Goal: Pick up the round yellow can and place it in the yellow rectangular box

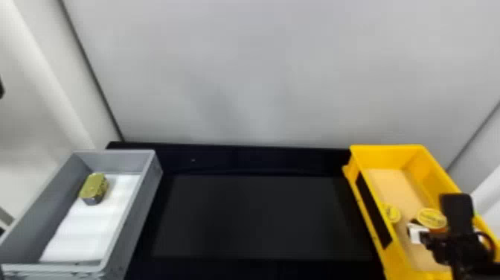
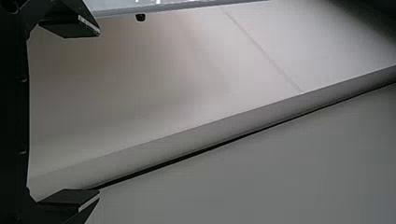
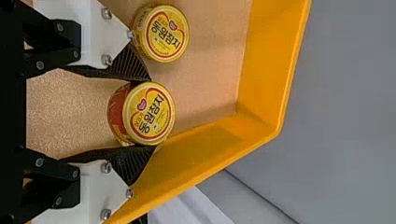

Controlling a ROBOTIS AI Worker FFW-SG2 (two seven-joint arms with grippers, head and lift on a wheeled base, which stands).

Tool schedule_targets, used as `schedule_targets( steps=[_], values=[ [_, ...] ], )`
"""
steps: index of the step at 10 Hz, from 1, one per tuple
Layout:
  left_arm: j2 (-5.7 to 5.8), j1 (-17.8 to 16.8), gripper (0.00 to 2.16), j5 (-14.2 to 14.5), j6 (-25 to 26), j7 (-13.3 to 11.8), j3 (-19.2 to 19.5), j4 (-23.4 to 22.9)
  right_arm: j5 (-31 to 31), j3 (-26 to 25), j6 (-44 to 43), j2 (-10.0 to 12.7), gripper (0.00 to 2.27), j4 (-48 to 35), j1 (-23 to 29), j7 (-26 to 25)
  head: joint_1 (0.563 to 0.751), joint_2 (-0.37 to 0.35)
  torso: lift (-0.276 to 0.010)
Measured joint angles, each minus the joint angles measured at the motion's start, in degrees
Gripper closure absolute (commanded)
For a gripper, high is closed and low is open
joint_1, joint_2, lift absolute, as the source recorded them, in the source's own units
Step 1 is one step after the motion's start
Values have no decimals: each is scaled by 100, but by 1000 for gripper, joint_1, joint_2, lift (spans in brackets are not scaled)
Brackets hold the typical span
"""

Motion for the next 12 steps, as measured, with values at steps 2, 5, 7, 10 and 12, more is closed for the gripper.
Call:
schedule_targets(
  steps=[2,5,7,10,12],
  values=[
    [0,0,68,0,0,0,-5,6,-45,53,-8,-43,117,2,-43,68,692,14,-56],
    [0,0,68,0,0,0,-6,7,-43,108,36,-119,111,-21,-69,122,692,14,-56],
    [0,1,68,0,-1,0,-4,7,-39,105,34,-130,113,-51,-68,94,692,14,-56],
    [0,1,68,0,1,1,22,7,-3,-3,39,-133,116,-294,-65,-58,692,14,-56],
    [0,5,68,0,1,8,85,10,137,-232,-150,-215,116,-674,-85,11,692,14,-56]
  ],
)
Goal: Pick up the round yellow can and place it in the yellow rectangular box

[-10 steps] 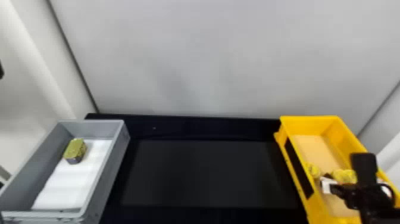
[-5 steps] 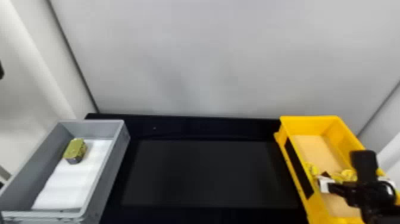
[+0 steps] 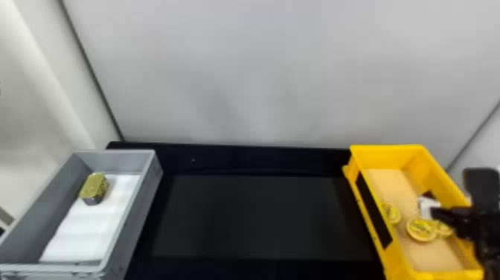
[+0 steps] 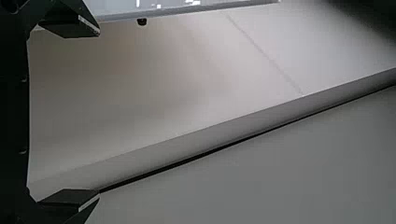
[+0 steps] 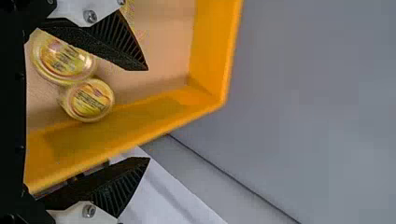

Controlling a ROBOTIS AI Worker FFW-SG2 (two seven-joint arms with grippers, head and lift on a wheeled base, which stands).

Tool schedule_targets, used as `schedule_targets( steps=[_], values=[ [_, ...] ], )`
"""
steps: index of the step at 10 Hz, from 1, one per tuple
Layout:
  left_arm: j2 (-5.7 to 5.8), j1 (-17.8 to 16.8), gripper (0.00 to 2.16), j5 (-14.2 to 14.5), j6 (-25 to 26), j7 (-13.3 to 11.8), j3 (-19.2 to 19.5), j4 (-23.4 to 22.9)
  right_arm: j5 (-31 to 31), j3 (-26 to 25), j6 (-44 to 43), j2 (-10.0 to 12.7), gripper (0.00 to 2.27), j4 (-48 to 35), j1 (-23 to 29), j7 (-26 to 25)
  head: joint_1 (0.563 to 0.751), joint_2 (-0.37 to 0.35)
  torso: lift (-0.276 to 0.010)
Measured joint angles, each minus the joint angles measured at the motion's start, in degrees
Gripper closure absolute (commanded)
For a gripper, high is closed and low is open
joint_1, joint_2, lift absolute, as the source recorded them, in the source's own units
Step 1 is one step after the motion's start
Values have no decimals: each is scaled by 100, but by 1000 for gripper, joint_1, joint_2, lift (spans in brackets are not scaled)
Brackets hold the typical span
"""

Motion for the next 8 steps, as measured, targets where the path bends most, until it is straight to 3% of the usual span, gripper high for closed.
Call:
schedule_targets(
  steps=[4,8],
  values=[
    [0,42,68,5,-48,14,266,-16,374,-728,-925,-135,117,-1091,-5,115,692,14,-56],
    [0,46,68,0,-82,88,442,-36,803,-840,-1454,-144,127,-1875,-264,136,692,14,-56]
  ],
)
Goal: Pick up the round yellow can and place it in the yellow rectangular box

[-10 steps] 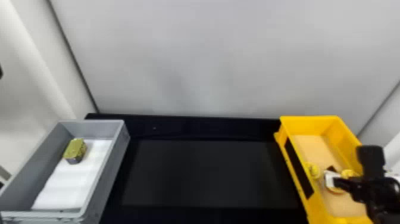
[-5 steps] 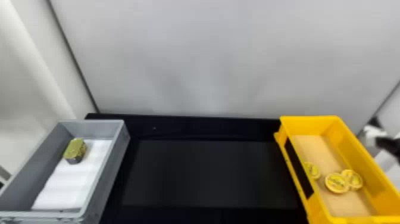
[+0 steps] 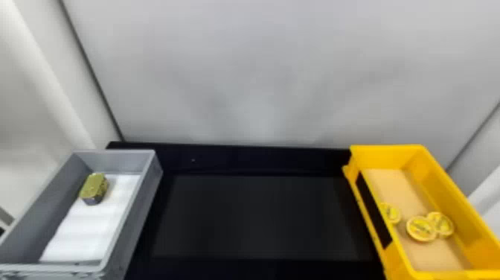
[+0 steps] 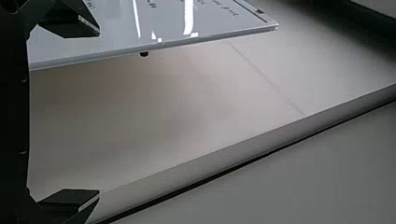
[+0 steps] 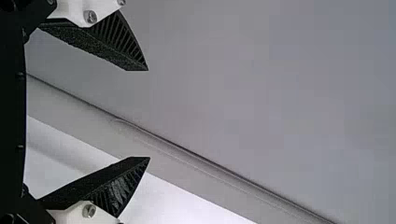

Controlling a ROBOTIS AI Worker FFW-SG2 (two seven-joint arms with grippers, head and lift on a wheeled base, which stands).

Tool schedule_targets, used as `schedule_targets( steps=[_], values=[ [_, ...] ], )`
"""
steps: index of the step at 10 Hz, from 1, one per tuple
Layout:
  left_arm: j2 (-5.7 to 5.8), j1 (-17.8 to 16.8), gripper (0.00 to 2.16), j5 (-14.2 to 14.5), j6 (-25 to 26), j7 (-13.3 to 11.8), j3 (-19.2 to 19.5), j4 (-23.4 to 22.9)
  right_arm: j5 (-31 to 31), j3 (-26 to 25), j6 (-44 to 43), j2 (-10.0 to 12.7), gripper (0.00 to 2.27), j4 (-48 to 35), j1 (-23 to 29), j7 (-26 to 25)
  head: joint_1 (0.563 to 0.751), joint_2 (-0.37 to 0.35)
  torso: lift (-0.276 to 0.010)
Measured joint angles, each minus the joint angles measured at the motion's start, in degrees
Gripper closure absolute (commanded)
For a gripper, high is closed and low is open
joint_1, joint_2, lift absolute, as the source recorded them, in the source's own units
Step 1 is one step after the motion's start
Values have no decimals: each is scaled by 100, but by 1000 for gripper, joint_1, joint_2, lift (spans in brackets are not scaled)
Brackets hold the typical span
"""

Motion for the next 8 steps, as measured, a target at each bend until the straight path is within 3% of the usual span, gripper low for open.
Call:
schedule_targets(
  steps=[8],
  values=[
    [0,57,68,9,-25,99,164,-22,-33,-503,-281,-123,113,-611,-410,345,692,14,-56]
  ],
)
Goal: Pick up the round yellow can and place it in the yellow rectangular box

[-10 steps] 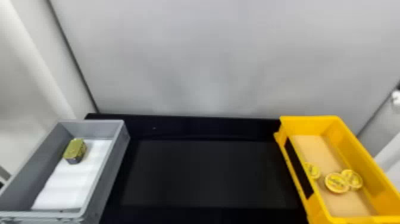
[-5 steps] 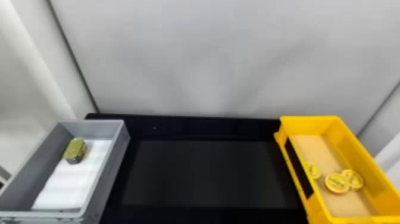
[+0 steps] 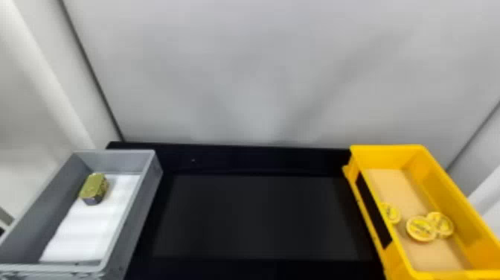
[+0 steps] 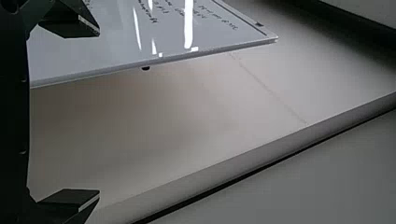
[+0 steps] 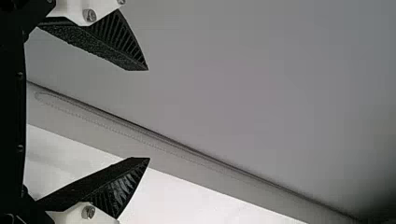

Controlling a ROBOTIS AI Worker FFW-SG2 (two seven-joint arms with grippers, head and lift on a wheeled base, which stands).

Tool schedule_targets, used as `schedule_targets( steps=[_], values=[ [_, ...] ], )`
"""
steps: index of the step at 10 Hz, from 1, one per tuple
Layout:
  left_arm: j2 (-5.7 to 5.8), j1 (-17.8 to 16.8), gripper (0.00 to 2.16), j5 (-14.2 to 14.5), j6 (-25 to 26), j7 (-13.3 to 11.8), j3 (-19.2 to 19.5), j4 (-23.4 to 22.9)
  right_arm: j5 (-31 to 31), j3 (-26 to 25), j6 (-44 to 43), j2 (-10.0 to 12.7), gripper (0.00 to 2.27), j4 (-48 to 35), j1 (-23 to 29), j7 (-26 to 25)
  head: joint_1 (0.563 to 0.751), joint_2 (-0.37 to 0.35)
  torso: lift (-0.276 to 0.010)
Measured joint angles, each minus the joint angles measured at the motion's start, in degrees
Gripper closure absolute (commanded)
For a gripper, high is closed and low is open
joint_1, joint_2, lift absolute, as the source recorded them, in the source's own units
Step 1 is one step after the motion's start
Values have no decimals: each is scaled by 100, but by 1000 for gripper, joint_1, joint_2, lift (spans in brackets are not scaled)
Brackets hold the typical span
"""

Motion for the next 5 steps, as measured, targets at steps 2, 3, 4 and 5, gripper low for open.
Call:
schedule_targets(
  steps=[2,3,4,5],
  values=[
    [0,6,68,0,-7,0,10,-12,-43,-16,67,11,110,-159,24,-311,692,14,-56],
    [0,7,68,0,-10,0,10,-17,-62,2,134,18,110,-245,33,-397,692,14,-56],
    [0,7,68,0,-12,0,8,-21,-79,15,268,19,111,-341,34,-422,692,14,-56],
    [0,7,68,0,-15,1,6,-24,-97,22,426,17,113,-434,28,-464,694,14,-56]
  ],
)
